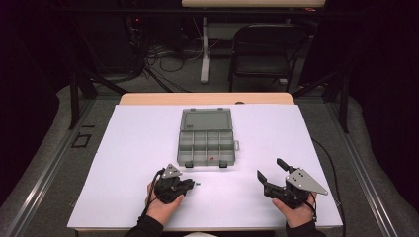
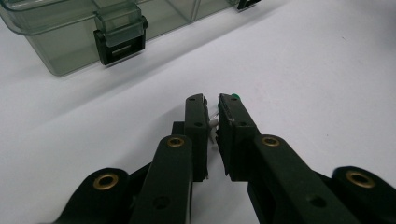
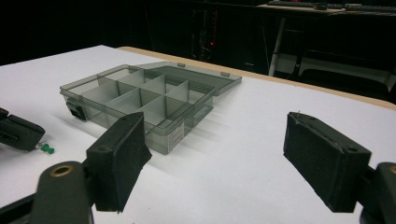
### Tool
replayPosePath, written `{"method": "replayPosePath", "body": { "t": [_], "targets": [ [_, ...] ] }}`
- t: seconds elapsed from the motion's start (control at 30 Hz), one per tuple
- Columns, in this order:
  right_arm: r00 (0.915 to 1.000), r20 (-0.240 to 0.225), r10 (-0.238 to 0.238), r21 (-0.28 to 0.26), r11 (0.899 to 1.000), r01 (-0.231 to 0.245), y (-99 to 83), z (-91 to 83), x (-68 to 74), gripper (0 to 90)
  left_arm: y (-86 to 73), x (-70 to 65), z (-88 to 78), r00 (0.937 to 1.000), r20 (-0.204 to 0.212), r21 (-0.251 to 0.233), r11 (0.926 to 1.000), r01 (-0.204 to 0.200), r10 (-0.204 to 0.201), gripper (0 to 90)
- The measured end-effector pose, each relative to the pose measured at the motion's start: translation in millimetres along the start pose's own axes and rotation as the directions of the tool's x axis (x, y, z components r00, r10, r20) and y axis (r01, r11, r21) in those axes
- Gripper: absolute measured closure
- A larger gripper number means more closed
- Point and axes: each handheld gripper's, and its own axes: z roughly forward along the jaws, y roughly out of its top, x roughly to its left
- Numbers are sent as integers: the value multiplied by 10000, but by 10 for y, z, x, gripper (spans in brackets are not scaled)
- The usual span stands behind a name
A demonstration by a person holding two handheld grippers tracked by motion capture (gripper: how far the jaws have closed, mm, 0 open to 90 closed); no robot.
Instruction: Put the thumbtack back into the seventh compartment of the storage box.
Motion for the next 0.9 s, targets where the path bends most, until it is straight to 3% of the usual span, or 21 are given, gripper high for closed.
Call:
{"method": "replayPosePath", "body": {
  "t": [0.13,0.3,0.57,0.9],
  "targets": [
    [10000,-5,11,4,10000,-11,-1,3,3,207,0,-3,5,9999,-16,-3,9999,154,-154,824],
    [10000,-8,11,-9,10000,-11,-1,5,2,207,-1,-21,4,9999,-154,10,10000,-32,32,826],
    [10000,-16,7,-12,10000,-7,-1,5,3,208,2,-35,8,9997,-240,1,10000,99,-99,827],
    [10000,-11,1,22,10000,-1,0,0,-2,208,25,-16,2,9999,-91,178,9997,144,-142,829]
  ]
}}
